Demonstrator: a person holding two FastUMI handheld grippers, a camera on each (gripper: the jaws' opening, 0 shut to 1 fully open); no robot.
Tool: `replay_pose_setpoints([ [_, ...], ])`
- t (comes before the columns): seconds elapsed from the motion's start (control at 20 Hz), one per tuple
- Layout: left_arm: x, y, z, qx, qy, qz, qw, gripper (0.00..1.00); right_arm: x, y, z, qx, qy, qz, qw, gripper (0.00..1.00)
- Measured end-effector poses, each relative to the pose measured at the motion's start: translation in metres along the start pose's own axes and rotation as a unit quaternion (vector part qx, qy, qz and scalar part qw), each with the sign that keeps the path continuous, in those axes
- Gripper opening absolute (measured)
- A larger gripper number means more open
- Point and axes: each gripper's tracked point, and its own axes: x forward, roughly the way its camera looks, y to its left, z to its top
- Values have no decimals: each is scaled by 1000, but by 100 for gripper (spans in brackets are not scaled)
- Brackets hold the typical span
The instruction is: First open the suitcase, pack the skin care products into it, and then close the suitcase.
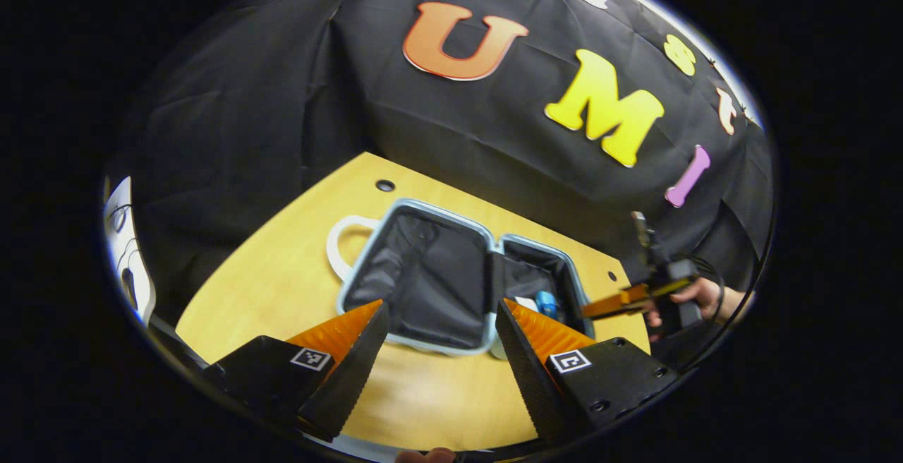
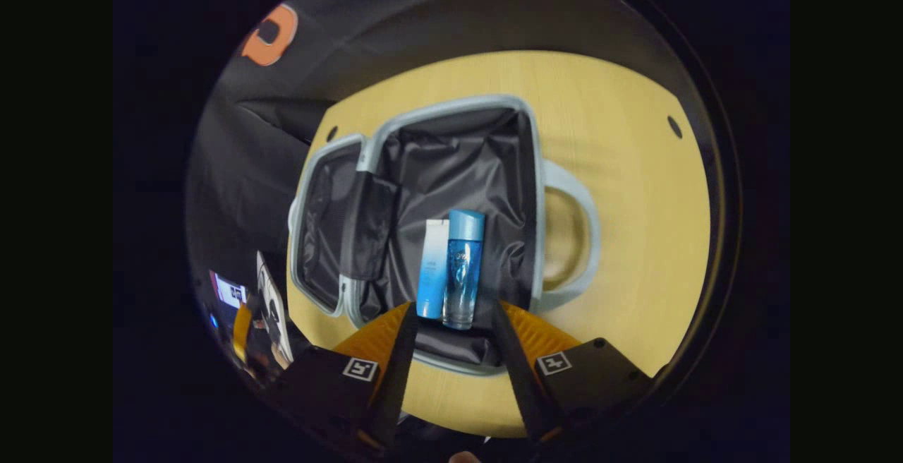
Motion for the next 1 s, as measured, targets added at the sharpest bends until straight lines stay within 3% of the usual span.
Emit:
replay_pose_setpoints([
  [0.05, 13, 18, 10, -4, -3, 4, 1000, 96, -16, -4, -1, -21, -29, -9, 999, 69],
  [0.1, 28, 37, 18, -10, -1, 7, 1000, 96, -32, -7, -1, -39, -61, -14, 997, 65],
  [0.2, 65, 73, 22, -36, 10, 23, 999, 96, -61, -12, -7, -67, -111, -24, 991, 77],
  [0.3, 111, 109, 14, -77, 37, 57, 995, 96, -91, -11, -22, -76, -146, -19, 986, 77],
  [0.4, 139, 130, -4, -98, 68, 64, 991, 96, -107, -25, -29, -82, -172, -36, 981, 77],
  [0.65, 179, 147, -18, -142, 104, 73, 982, 91, -132, -41, -44, -19, -200, -42, 979, 77],
  [0.7, 186, 151, -23, -149, 115, 82, 979, 72, -137, -45, -44, -16, -207, -46, 977, 77],
  [0.75, 189, 155, -29, -149, 123, 94, 977, 63, -140, -46, -45, -11, -214, -47, 976, 77],
  [0.8, 192, 156, -31, -147, 129, 103, 975, 47, -144, -48, -45, -6, -218, -49, 975, 77],
  [0.85, 195, 155, -31, -143, 126, 106, 976, 52, -148, -48, -47, -3, -222, -48, 974, 77],
  [0.95, 195, 147, -28, -146, 129, 109, 975, 36, -151, -52, -52, 2, -224, -49, 973, 77],
  [1.0, 195, 145, -25, -139, 127, 116, 975, 20, -152, -54, -55, 1, -226, -49, 973, 77],
])
